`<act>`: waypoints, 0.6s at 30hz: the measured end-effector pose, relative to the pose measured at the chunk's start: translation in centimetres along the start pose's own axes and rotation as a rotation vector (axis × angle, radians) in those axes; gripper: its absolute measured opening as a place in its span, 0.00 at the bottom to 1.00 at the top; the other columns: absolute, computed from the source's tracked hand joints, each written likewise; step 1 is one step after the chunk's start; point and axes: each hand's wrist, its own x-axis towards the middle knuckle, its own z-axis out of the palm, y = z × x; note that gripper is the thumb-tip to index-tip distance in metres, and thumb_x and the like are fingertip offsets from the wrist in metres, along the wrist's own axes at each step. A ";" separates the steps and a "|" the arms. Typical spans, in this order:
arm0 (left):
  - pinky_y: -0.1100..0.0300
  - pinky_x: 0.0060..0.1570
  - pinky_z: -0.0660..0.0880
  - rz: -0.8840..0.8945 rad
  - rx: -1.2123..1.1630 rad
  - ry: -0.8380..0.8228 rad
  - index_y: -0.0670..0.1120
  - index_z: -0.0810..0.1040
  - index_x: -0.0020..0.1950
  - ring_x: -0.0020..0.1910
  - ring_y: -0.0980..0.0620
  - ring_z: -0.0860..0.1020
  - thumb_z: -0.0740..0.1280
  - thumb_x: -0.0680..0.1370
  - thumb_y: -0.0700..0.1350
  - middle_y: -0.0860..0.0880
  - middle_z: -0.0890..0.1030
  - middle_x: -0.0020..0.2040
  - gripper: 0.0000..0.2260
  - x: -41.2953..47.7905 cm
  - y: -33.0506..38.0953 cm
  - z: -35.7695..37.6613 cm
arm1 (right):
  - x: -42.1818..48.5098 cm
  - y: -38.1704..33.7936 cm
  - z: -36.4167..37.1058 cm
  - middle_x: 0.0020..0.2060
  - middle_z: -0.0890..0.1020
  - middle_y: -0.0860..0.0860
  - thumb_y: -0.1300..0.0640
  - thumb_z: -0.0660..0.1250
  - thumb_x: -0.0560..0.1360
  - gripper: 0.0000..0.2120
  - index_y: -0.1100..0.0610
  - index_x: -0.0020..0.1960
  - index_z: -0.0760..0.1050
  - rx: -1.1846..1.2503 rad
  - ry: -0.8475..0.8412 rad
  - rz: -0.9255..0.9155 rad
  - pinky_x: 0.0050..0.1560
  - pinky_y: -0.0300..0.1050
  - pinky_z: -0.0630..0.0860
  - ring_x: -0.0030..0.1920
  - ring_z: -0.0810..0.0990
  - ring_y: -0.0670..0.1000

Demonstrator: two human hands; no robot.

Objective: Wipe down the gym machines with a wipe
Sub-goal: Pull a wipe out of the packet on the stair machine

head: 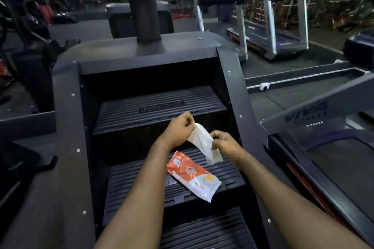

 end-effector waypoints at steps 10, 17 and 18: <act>0.59 0.40 0.74 0.115 0.023 0.024 0.52 0.76 0.52 0.44 0.53 0.80 0.67 0.82 0.45 0.51 0.82 0.47 0.01 -0.1 3.1 -3.5 | 0.6 -2.9 1.6 0.53 0.85 0.53 0.54 0.78 0.72 0.17 0.57 0.58 0.78 0.079 -0.012 -0.228 0.53 0.41 0.80 0.52 0.84 0.47; 0.57 0.44 0.80 0.130 0.033 0.041 0.49 0.79 0.56 0.43 0.52 0.82 0.73 0.77 0.40 0.48 0.83 0.45 0.09 -0.3 3.2 -6.1 | 1.1 -4.6 2.0 0.38 0.84 0.51 0.63 0.72 0.77 0.04 0.59 0.46 0.77 0.150 0.006 -0.286 0.44 0.42 0.80 0.41 0.83 0.50; 0.59 0.43 0.80 0.124 0.025 0.027 0.50 0.79 0.57 0.42 0.53 0.82 0.72 0.78 0.39 0.48 0.83 0.45 0.11 -0.4 3.0 -6.4 | 1.1 -4.7 1.9 0.38 0.84 0.50 0.64 0.70 0.78 0.04 0.59 0.46 0.76 0.172 0.007 -0.271 0.43 0.43 0.80 0.40 0.84 0.49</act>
